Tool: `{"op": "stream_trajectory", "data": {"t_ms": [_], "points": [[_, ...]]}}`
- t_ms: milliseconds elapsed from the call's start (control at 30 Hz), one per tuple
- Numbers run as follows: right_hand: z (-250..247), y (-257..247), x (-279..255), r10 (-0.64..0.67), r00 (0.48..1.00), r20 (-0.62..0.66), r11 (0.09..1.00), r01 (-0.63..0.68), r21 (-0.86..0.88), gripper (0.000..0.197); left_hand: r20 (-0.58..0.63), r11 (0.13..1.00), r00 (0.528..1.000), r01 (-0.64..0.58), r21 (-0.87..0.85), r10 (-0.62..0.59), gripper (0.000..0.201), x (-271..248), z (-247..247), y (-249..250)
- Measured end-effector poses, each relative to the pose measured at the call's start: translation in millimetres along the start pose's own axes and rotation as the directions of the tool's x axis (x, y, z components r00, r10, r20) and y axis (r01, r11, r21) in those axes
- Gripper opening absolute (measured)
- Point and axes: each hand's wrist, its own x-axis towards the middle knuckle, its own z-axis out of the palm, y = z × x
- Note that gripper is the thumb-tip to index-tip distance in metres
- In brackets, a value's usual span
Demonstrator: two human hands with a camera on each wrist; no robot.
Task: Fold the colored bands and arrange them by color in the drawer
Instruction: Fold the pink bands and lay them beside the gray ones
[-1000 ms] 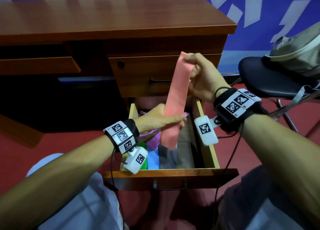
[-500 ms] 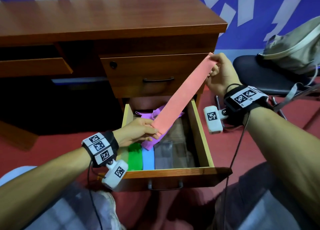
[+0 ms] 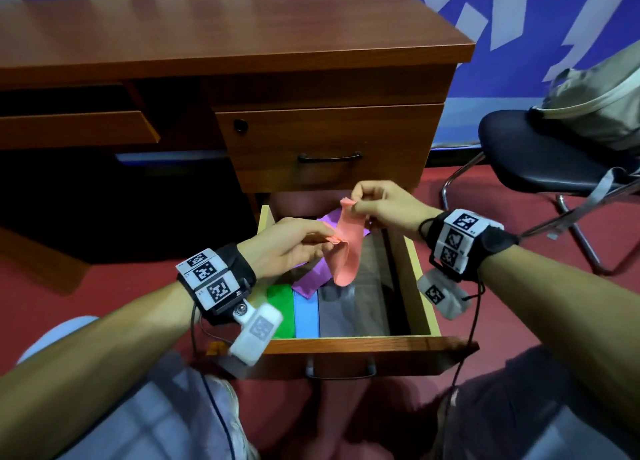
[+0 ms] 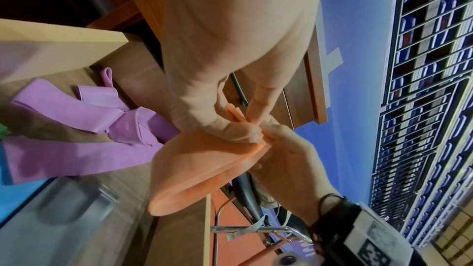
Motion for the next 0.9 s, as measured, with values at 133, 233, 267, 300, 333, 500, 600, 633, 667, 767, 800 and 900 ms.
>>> {"op": "stream_trajectory", "data": {"t_ms": [133, 233, 267, 300, 333, 500, 600, 633, 667, 767, 800, 900], "points": [[10, 3, -7, 0.014, 0.998, 0.062, 0.997, -0.010, -0.077, 0.012, 0.017, 1.000, 0.999, 0.027, 0.009, -0.027, 0.025, -3, 2, 0], [11, 6, -7, 0.019, 0.997, 0.077, 0.992, -0.009, -0.129, 0.014, 0.011, 0.999, 0.999, 0.049, 0.015, -0.049, 0.019, -7, 4, -1], [11, 7, -7, 0.027, 0.995, 0.095, 0.991, -0.015, -0.132, 0.016, 0.011, 0.998, 0.998, 0.054, 0.009, -0.054, 0.019, -7, 4, 0], [12, 8, -6, 0.036, 0.992, 0.117, 0.992, -0.021, -0.126, 0.018, 0.014, 0.998, 0.998, 0.057, 0.004, -0.057, 0.019, -8, 4, 0], [13, 9, -7, 0.044, 0.989, 0.139, 0.994, -0.028, -0.109, 0.019, 0.014, 0.998, 0.998, 0.059, 0.000, -0.059, 0.017, -8, 4, 0], [14, 7, -8, 0.091, 0.960, 0.264, 0.995, -0.098, 0.011, 0.018, 0.008, 0.996, 0.997, 0.072, -0.046, -0.072, 0.014, -9, 3, 2], [13, 7, -9, 0.108, 0.947, 0.301, 0.992, -0.121, 0.025, 0.022, 0.018, 0.996, 0.998, 0.064, -0.070, -0.063, 0.017, -10, 2, 2], [13, 6, -9, 0.112, 0.944, 0.310, 0.992, -0.124, 0.019, 0.023, 0.011, 0.995, 0.998, 0.062, -0.075, -0.062, 0.017, -10, 1, 2], [13, 6, -10, 0.114, 0.941, 0.318, 0.992, -0.125, 0.013, 0.024, 0.005, 0.995, 0.998, 0.062, -0.078, -0.062, 0.019, -9, 0, 2], [14, 4, -11, 0.110, 0.934, 0.340, 0.993, -0.119, 0.005, 0.024, -0.012, 0.996, 0.998, 0.064, -0.069, -0.065, 0.024, -9, 0, 3], [13, 3, -12, 0.112, 0.931, 0.349, 0.993, -0.120, 0.003, 0.026, -0.017, 0.996, 0.998, 0.066, -0.067, -0.067, 0.023, -9, 0, 4], [12, -1, -14, 0.112, 0.922, 0.369, 0.993, -0.096, -0.062, 0.038, -0.021, 0.995, 0.998, 0.063, -0.072, -0.065, 0.011, -12, 3, 6]]}}
